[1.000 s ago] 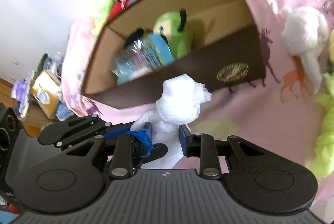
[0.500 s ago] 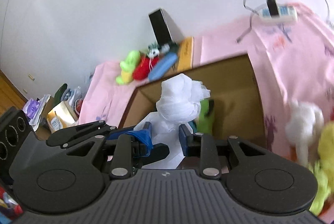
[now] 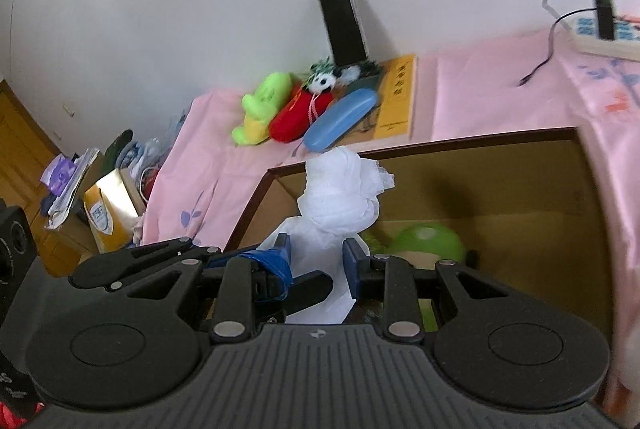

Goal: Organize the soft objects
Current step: 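Lower the white plush into the box and open the right gripper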

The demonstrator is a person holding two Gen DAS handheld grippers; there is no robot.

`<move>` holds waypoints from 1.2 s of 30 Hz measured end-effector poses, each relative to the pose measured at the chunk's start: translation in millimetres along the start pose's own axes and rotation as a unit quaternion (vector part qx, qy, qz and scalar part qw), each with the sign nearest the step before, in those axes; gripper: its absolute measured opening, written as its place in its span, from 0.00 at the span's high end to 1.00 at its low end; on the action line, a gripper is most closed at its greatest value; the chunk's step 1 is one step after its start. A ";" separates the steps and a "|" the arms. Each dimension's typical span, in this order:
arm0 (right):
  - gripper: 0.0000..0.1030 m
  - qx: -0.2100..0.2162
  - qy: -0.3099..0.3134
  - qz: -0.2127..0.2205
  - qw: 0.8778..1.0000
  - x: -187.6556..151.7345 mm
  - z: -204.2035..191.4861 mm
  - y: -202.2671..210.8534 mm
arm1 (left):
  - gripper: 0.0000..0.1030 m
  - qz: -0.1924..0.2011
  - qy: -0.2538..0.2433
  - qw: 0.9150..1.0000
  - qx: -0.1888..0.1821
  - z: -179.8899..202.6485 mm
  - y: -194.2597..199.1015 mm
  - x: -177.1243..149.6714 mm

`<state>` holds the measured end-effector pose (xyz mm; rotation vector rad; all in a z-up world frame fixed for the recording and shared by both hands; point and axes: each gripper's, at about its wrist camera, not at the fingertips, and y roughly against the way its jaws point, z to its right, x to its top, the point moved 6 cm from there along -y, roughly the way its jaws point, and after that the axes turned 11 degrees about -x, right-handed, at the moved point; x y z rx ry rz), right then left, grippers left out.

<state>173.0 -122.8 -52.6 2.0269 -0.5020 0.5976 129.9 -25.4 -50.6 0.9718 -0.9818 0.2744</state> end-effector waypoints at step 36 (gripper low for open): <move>0.85 -0.054 -0.040 -0.023 0.997 9.6 30.7 -26.4 | 0.41 -0.070 0.052 0.985 0.151 -48.0 3.1 -17.1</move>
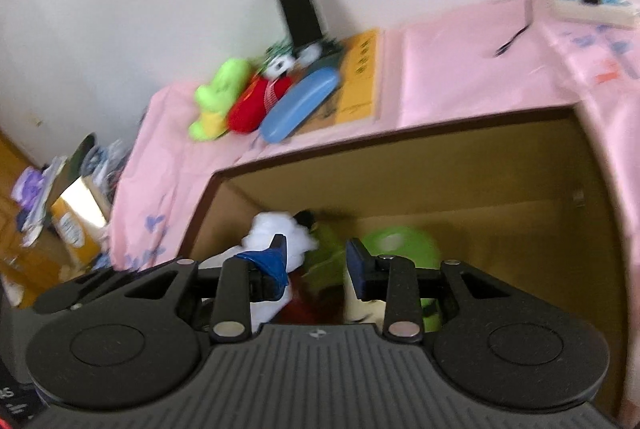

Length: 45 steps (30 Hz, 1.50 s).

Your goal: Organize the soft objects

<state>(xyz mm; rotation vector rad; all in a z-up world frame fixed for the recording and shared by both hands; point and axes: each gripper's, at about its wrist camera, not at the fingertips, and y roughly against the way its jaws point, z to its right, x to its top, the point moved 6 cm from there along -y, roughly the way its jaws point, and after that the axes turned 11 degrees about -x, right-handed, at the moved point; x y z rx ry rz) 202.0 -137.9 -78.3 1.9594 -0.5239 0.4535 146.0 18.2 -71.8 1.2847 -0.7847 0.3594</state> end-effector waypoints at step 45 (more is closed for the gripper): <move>0.86 -0.116 0.063 -0.150 0.980 -53.7 -2.9 -57.4 | 0.41 -0.030 0.049 0.998 -0.032 -13.6 -57.0 15.9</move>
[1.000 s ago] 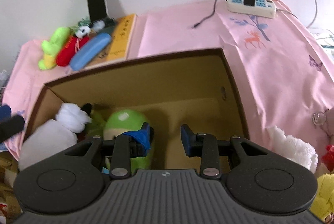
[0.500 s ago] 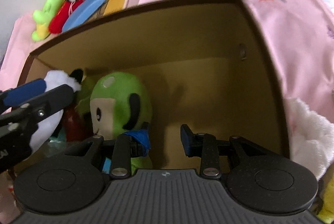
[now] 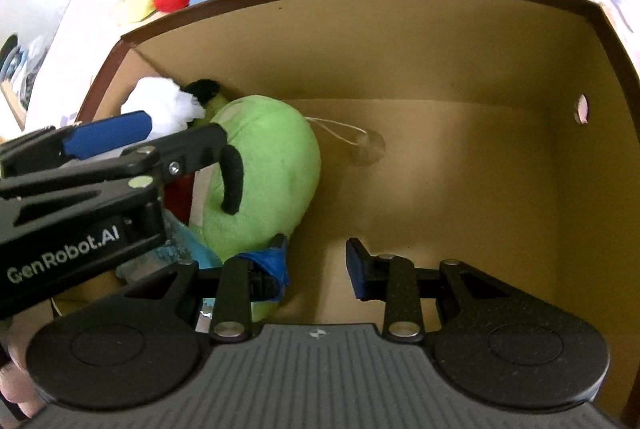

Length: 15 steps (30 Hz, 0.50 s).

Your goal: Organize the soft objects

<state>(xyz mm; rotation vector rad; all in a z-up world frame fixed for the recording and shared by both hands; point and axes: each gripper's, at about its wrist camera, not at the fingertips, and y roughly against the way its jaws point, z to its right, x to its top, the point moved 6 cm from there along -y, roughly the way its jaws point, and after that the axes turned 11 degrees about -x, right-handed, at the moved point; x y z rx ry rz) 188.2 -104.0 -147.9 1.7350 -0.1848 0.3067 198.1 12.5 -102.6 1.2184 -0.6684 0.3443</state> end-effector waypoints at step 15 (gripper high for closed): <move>0.85 -0.061 -0.037 0.053 0.996 -0.4 23.3 23.0 | 0.41 0.010 -0.016 1.000 0.022 8.1 14.4 1.4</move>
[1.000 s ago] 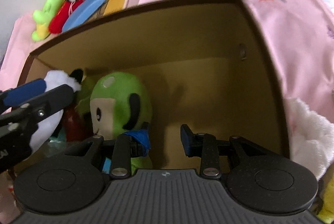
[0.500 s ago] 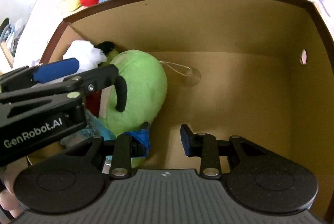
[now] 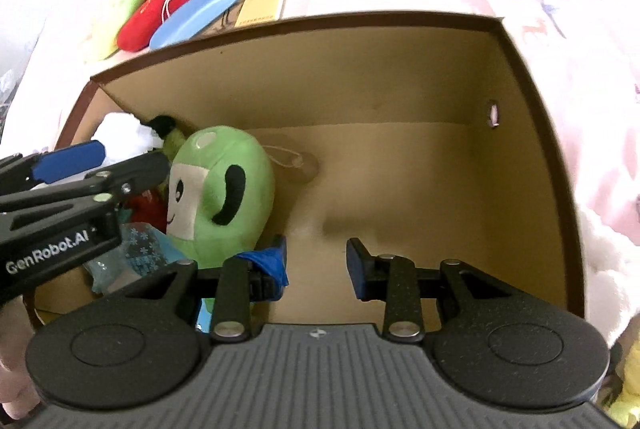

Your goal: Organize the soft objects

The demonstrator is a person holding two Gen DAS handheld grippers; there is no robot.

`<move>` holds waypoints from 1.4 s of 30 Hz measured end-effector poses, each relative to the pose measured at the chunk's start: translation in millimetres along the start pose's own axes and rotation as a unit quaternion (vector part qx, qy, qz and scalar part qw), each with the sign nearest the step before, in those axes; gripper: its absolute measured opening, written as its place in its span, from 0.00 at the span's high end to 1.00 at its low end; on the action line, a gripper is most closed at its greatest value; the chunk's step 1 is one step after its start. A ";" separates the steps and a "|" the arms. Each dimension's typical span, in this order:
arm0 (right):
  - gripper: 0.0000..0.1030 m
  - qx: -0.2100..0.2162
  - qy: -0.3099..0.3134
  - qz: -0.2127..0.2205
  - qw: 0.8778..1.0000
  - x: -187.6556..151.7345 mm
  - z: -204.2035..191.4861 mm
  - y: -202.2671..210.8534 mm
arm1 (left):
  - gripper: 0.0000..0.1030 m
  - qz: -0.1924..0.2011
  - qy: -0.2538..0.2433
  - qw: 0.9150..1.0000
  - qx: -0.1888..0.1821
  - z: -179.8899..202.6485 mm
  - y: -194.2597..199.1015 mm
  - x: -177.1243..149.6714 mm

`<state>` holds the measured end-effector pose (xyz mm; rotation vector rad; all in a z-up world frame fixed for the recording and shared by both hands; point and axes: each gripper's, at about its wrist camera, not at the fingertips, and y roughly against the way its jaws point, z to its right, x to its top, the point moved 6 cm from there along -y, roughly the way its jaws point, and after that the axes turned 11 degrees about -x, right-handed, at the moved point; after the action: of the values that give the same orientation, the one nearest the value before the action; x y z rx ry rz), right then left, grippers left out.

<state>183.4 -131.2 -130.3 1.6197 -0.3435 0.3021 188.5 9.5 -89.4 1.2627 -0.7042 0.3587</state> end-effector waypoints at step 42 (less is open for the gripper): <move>0.85 0.064 -0.065 0.144 0.985 -75.8 22.3 103.2 | 0.42 0.043 -0.072 0.993 -0.078 82.0 114.5 -60.1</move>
<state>72.6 -157.1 -67.4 1.7202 -0.6727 0.4475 51.1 -27.9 -33.3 1.1189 -0.8959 0.2784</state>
